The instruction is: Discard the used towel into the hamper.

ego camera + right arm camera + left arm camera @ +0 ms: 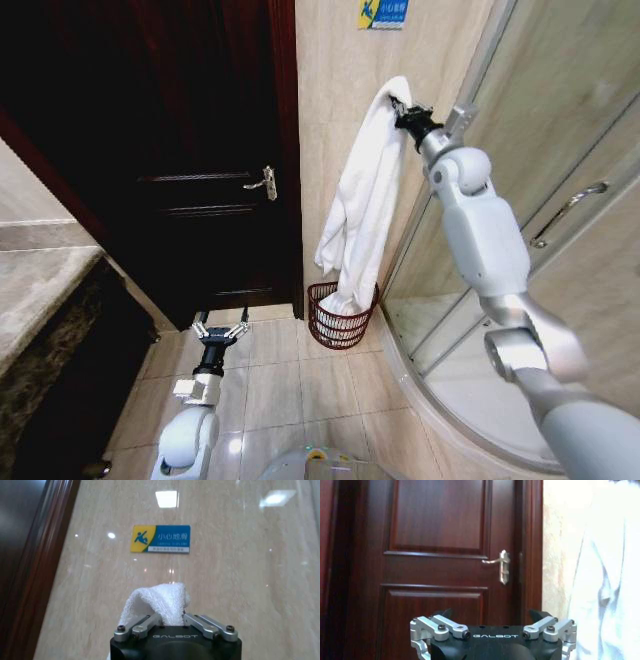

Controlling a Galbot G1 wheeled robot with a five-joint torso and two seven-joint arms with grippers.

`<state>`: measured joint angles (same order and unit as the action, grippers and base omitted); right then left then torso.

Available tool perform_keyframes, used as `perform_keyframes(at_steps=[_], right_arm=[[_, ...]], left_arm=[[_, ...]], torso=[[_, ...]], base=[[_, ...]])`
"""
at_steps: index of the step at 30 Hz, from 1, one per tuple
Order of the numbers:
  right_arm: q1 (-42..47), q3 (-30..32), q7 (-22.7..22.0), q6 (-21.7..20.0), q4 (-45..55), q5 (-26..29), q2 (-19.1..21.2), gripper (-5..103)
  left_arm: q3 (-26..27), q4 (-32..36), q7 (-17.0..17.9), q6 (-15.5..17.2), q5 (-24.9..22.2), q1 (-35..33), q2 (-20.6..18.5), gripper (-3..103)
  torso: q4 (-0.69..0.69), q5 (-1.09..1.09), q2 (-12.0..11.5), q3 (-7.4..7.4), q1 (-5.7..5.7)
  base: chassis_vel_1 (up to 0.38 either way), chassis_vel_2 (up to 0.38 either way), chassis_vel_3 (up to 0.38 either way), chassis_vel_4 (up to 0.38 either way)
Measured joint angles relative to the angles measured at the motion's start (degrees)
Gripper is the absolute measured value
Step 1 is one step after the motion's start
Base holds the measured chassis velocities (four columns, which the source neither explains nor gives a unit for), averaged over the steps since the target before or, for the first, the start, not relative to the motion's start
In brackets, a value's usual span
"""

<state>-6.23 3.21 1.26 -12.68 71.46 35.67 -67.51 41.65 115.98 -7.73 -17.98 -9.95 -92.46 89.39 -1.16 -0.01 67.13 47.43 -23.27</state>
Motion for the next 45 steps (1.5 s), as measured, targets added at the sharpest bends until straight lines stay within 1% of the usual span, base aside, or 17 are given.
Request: perform_keyframes(at_steps=[1,5,6,10,11,14,17,19,25,31,34,35,38,39,41,42,45], right_arm=[[0.0,0.0,0.0,0.0,0.0,0.0,0.0,5],[-3.0,-4.0,-0.7,1.8,-5.6,2.2,-1.7,5],[-3.0,-4.0,-0.7,1.8,-5.6,2.2,-1.7,5],[-1.1,-6.9,-2.9,2.2,-6.1,3.5,-2.6,5],[-1.1,-6.9,-2.9,2.2,-6.1,3.5,-2.6,5],[1.1,-8.0,-3.8,2.3,-4.8,3.1,-2.0,5],[2.7,-8.1,-4.5,2.3,-3.6,3.0,-1.0,5],[3.4,-8.1,-5.1,2.3,-3.1,2.9,-0.5,5],[9.1,-6.9,-8.8,1.4,0.7,3.5,2.7,5],[12.5,-6.1,-10.5,1.4,1.9,3.5,3.0,5],[13.8,-5.4,-12.2,2.4,1.7,3.2,2.4,5],[13.8,-5.4,-12.2,2.4,1.7,3.2,2.4,5],[14.5,-4.9,-15.2,2.5,2.4,4.2,2.1,5],[14.5,-4.9,-15.2,2.5,2.4,4.2,2.1,5],[15.5,-4.3,-17.8,2.0,3.6,5.4,2.0,5],[15.5,-4.3,-17.8,2.0,3.6,5.4,2.0,5],[17.2,-2.8,-21.9,1.2,3.7,6.2,1.5,5]], left_arm=[[0.0,0.0,0.0,0.0,0.0,0.0,0.0,100],[0.7,0.5,0.5,-2.2,0.1,-0.3,2.5,100],[0.7,0.5,0.5,-2.2,0.1,-0.3,2.5,100],[0.8,0.1,0.5,-5.7,0.3,-0.9,2.8,100],[0.8,0.1,0.5,-5.7,0.3,-0.9,2.8,100],[0.2,-1.3,0.7,-8.7,1.3,-0.7,2.8,100],[-0.3,-1.7,0.7,-9.6,2.4,-0.8,2.8,100],[-0.6,-1.6,0.7,-9.7,2.7,-1.0,2.8,100],[-1.7,-1.4,0.8,-10.0,4.2,-1.1,2.8,100],[-1.8,-1.4,1.0,-10.0,4.3,-1.4,2.8,100],[-1.4,-1.3,1.2,-10.1,3.7,-1.6,2.8,100],[-1.4,-1.3,1.2,-10.1,3.7,-1.6,2.8,100],[-1.2,-1.4,1.2,-10.2,2.7,-1.9,2.8,100],[-1.2,-1.4,1.2,-10.2,2.7,-1.9,2.8,100],[-1.1,-1.5,1.2,-10.3,2.2,-2.1,2.8,100],[-1.1,-1.5,1.2,-10.3,2.2,-2.1,2.8,100],[-1.0,-1.7,1.2,-10.5,1.7,-2.2,2.8,100]], torso=[[0.0,0.0,0.0,0.0,0.0],[0.0,0.0,-0.1,-0.05,0.05],[0.0,0.0,-0.1,-0.05,0.05],[0.0,0.01,-0.2,-0.09,0.09],[0.0,0.01,-0.2,-0.09,0.09],[0.0,0.0,-0.2,-0.11,0.1],[0.0,0.01,-0.2,-0.12,0.11],[0.0,0.02,-0.3,-0.13,0.12],[-0.01,0.02,-0.3,-0.16,0.15],[0.01,0.01,-1.1,-0.56,0.52],[0.01,0.01,-2.3,-1.23,1.07],[0.01,0.01,-2.3,-1.23,1.07],[0.02,0.01,-3.5,-1.9,1.63],[0.02,0.01,-3.5,-1.9,1.63],[0.02,0.0,-4.4,-2.39,2.05],[0.02,0.0,-4.4,-2.39,2.05],[0.02,0.03,-5.7,-3.05,2.63]], base=[[0.0,0.0,0.0,0.0],[0.0,0.0,0.0,0.0],[0.0,0.0,0.0,0.0],[0.0,0.0,0.0,0.0],[0.0,0.0,0.0,0.0],[0.0,0.0,0.0,0.0],[0.0,0.0,0.0,0.0],[0.0,0.0,0.0,0.0],[0.0,0.0,0.0,0.0],[0.0,0.0,0.0,0.0],[0.0,0.0,0.0,0.0],[0.0,0.0,0.0,0.0],[0.0,0.0,0.0,0.0],[0.0,0.0,0.0,0.0],[0.0,0.0,0.0,0.0],[0.0,0.0,0.0,0.0],[0.0,0.0,0.0,0.0]])
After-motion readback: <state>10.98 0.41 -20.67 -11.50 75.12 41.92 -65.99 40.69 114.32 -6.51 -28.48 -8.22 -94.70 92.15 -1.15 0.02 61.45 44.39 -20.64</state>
